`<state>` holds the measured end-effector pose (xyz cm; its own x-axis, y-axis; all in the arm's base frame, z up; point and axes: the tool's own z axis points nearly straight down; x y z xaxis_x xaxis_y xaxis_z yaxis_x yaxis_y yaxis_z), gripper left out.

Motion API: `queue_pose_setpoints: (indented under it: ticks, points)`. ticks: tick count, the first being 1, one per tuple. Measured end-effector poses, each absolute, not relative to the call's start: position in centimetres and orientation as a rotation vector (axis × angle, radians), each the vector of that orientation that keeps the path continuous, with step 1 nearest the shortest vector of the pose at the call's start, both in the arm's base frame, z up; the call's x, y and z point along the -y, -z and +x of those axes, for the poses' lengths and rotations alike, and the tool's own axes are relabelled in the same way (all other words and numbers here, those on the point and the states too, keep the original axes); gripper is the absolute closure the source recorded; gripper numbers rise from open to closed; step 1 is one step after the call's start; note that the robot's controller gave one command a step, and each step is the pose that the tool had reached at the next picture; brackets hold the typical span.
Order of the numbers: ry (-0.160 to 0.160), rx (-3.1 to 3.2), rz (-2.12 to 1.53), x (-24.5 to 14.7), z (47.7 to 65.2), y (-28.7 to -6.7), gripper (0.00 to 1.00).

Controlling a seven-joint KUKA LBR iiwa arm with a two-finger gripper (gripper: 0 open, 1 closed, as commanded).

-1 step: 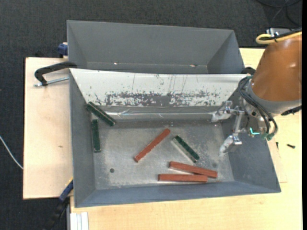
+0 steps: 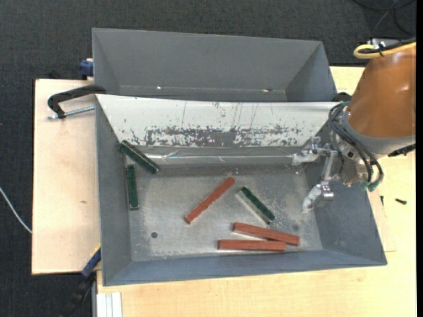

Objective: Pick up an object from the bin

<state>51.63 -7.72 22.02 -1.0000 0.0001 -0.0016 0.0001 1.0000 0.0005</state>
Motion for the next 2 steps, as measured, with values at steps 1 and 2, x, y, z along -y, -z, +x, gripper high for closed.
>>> queue_pose_setpoints:
  ticks: [1,2]
  points:
    - [-0.001,-3.134,0.114,7.9,51.8,-16.4,0.00]
    - [-0.003,-3.110,0.438,7.0,53.8,-11.9,0.00]
